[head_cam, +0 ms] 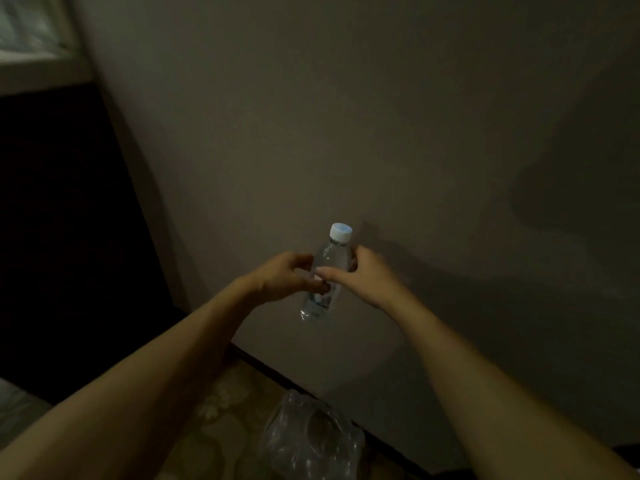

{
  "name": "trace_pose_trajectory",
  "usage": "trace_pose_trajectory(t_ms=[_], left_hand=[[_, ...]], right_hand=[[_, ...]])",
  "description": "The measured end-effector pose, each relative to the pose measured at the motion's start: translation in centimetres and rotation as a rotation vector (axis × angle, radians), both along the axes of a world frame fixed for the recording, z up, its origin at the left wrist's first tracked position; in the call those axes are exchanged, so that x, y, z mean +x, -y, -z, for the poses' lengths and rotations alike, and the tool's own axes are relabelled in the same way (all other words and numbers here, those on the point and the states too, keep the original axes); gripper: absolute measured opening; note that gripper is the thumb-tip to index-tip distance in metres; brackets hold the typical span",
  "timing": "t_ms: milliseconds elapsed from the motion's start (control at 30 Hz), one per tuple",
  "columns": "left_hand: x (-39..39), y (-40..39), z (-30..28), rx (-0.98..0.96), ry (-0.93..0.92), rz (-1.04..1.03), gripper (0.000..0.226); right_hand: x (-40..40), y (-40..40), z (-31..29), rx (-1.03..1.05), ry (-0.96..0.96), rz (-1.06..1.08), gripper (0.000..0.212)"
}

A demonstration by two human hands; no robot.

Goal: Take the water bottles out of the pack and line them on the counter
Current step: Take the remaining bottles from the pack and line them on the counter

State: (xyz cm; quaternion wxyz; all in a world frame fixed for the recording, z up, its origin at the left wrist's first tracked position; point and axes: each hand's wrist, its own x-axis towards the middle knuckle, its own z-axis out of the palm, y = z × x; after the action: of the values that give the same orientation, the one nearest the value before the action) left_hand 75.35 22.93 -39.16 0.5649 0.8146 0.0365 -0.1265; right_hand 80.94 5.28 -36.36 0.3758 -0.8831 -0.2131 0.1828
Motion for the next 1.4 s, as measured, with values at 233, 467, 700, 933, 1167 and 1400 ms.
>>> trace_pose_trajectory(t_ms=[233, 467, 700, 933, 1167, 1400], left_hand=[[-3.7, -5.8, -6.2, -0.068, 0.178, -0.137, 0.027], [-11.2, -13.9, -11.7, -0.135, 0.373, -0.326, 0.026], [-21.1, -23.2, -15.0, -0.132, 0.450, -0.529, 0.035], [-29.2, -30.1, -16.4, -0.141, 0.540, -0.688, 0.038], [-33.0, -35.6, -18.4, -0.076, 0.561, -0.747, 0.041], [-33.4, -40.0, -17.9, -0.012, 0.511, -0.829, 0.042]], right_hand=[[-2.0, -6.6, -5.9, 0.115, 0.237, 0.014, 0.058], [-7.3, -16.8, -9.8, 0.337, 0.274, -0.035, 0.068], [-15.9, -27.2, -13.8, 0.432, 0.156, -0.276, 0.035], [-22.1, -36.4, -15.2, 0.531, 0.184, -0.404, 0.028], [-25.1, -43.5, -15.4, 0.596, 0.268, -0.368, 0.048], [-25.8, -48.9, -15.5, 0.562, 0.343, -0.373, 0.053]])
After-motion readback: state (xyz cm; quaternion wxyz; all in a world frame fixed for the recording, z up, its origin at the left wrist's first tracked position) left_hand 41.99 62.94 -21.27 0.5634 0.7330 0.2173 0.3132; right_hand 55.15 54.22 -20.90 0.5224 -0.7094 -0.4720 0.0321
